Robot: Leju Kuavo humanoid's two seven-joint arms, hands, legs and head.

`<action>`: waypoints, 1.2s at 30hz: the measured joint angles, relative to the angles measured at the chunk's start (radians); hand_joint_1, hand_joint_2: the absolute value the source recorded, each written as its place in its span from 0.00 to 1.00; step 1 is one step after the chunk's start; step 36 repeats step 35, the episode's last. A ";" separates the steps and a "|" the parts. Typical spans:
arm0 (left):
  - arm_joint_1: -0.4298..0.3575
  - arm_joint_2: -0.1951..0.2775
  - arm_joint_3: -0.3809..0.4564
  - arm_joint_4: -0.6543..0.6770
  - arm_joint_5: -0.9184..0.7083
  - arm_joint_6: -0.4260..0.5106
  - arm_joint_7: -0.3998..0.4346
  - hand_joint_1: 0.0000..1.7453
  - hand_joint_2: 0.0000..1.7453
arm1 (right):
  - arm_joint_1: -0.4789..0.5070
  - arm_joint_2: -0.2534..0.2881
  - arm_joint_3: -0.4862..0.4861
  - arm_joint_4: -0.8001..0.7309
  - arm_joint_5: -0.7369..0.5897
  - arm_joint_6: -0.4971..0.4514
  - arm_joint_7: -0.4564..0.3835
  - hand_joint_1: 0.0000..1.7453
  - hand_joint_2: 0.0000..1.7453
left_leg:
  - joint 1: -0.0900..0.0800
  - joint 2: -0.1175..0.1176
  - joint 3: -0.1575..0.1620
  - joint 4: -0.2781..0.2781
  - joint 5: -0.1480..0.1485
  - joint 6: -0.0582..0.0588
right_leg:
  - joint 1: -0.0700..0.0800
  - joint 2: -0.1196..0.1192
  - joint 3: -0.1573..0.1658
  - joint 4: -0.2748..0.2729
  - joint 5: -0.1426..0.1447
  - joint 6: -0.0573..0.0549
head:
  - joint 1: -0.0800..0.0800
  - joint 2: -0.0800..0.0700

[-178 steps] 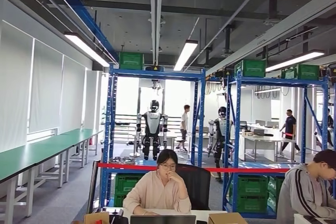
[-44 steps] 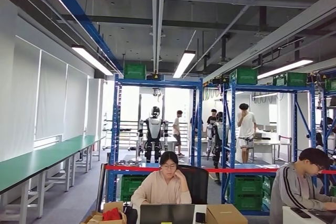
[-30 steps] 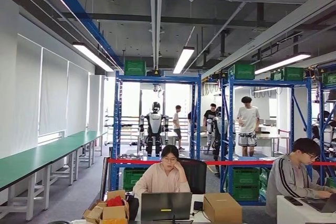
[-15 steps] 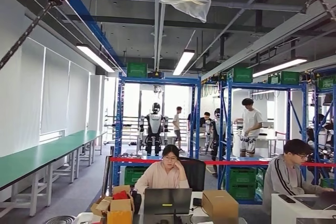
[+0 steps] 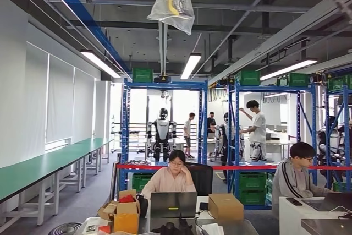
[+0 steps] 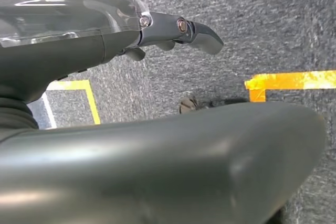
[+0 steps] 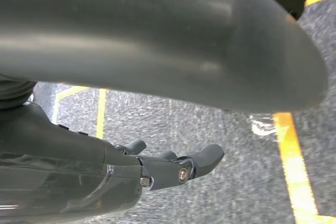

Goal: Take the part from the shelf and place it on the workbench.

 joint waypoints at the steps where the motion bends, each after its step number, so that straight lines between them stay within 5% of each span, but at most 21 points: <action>1: -0.002 0.000 0.001 0.000 0.000 -0.001 -0.002 0.00 0.00 | 0.000 0.000 -0.001 0.000 0.002 -0.001 0.003 0.00 0.00 | -0.001 0.000 0.030 -0.050 -0.011 0.004 | 0.001 0.000 -0.011 0.009 0.006 0.005 | 0.000 0.000; 3: -0.004 -0.003 0.002 0.000 0.000 -0.005 -0.006 0.00 0.00 | 0.000 -0.001 -0.003 0.000 0.006 -0.004 0.009 0.00 0.00 | -0.003 0.000 0.040 -0.085 -0.019 0.016 | 0.001 0.000 -0.027 0.015 0.021 0.015 | 0.000 0.000; 5: -0.003 -0.008 0.006 0.000 0.000 -0.007 -0.010 0.00 0.00 | 0.000 -0.003 -0.005 0.000 0.009 -0.007 0.014 0.00 0.00 | 0.000 0.003 0.025 -0.087 -0.005 0.030 | -0.002 0.005 -0.040 0.028 0.003 0.030 | 0.000 0.000; 8: -0.005 -0.012 0.012 -0.001 0.000 -0.006 -0.015 0.00 0.00 | 0.003 -0.004 -0.007 0.001 0.012 -0.009 0.023 0.00 0.00 | 0.003 0.006 -0.004 -0.088 0.020 0.041 | -0.012 0.009 -0.092 0.175 -0.113 0.051 | 0.000 0.000; 10: -0.005 -0.014 0.016 -0.001 0.000 -0.003 -0.011 0.00 0.00 | 0.003 -0.004 -0.008 0.001 0.016 -0.008 0.025 0.00 0.00 | 0.003 0.008 -0.020 -0.088 0.033 0.041 | -0.018 0.009 -0.117 0.282 -0.151 0.057 | 0.000 0.000; 12: -0.005 -0.014 0.020 -0.001 0.000 -0.001 -0.005 0.00 0.00 | 0.004 -0.004 -0.008 0.001 0.019 -0.007 0.025 0.00 0.00 | 0.004 0.009 -0.032 -0.087 0.043 0.039 | -0.022 0.009 -0.069 0.247 -0.116 0.059 | 0.000 0.000; 15: -0.006 -0.017 0.026 -0.001 0.001 0.000 0.000 0.00 0.00 | 0.002 -0.004 -0.009 0.001 0.024 -0.007 0.025 0.00 0.00 | 0.001 0.009 -0.038 -0.087 0.051 0.031 | -0.019 0.011 0.075 0.024 -0.053 0.046 | 0.000 0.000; 17: -0.007 -0.019 0.030 -0.001 0.001 0.002 0.003 0.00 0.00 | 0.001 -0.004 -0.009 0.001 0.027 -0.008 0.027 0.00 0.50 | 0.001 0.009 -0.041 -0.087 0.057 0.021 | -0.014 0.012 0.109 -0.039 -0.049 0.038 | 0.000 0.000; 19: -0.008 -0.020 0.033 -0.001 0.001 0.002 0.003 0.00 0.00 | 0.001 -0.004 -0.009 0.001 0.029 -0.010 0.030 0.00 1.00 | 0.004 0.008 -0.044 -0.086 0.058 0.011 | -0.013 0.011 0.108 -0.050 -0.043 0.028 | 0.000 0.000; 21: -0.008 -0.021 0.036 -0.001 0.001 0.004 0.004 0.00 0.00 | 0.000 -0.004 -0.009 0.001 0.031 -0.014 0.035 0.00 1.00 | 0.004 0.005 -0.061 -0.049 0.022 0.005 | -0.017 0.008 0.107 -0.063 -0.033 0.013 | 0.000 0.000; 24: -0.006 -0.022 0.041 -0.001 0.000 0.008 0.004 0.00 0.00 | 0.001 -0.004 -0.009 0.001 0.036 -0.022 0.039 0.00 1.00 | 0.004 0.001 -0.139 0.139 -0.082 -0.001 | -0.016 0.005 0.092 -0.061 -0.025 0.001 | 0.000 0.000; 26: -0.005 -0.022 0.043 -0.001 0.000 0.010 0.004 0.00 0.00 | 0.002 -0.004 -0.009 0.001 0.042 -0.027 0.043 0.00 1.00 | 0.005 0.001 -0.159 0.203 -0.089 -0.005 | -0.014 0.005 0.083 -0.052 -0.025 0.000 | 0.000 0.000; 30: -0.008 -0.028 0.047 -0.001 -0.001 0.010 0.004 0.00 0.00 | 0.000 -0.010 -0.009 0.001 0.064 -0.033 0.054 0.00 1.00 | 0.021 -0.002 -0.050 -0.005 0.011 -0.029 | -0.013 0.012 0.061 -0.009 -0.039 0.008 | 0.000 0.000; 33: -0.010 -0.036 0.051 -0.001 -0.001 0.006 0.006 0.00 0.00 | 0.000 -0.019 -0.009 0.001 0.067 -0.035 0.061 0.00 1.00 | 0.022 -0.006 -0.040 -0.044 0.014 -0.010 | -0.005 0.016 0.039 0.019 -0.047 0.015 | -0.001 0.000; 34: -0.010 -0.038 0.054 -0.001 0.000 0.004 0.006 0.00 0.25 | 0.002 -0.021 -0.009 0.001 0.066 -0.036 0.060 0.00 0.75 | 0.020 -0.006 -0.042 -0.043 0.013 -0.007 | -0.005 0.016 0.038 0.017 -0.044 0.016 | -0.001 0.000; 36: -0.009 -0.038 0.056 -0.001 0.000 0.003 0.006 0.00 0.33 | 0.002 -0.022 -0.010 0.001 0.066 -0.036 0.060 0.00 0.67 | 0.020 -0.006 -0.043 -0.043 0.014 -0.006 | -0.005 0.016 0.038 0.015 -0.043 0.017 | -0.001 0.000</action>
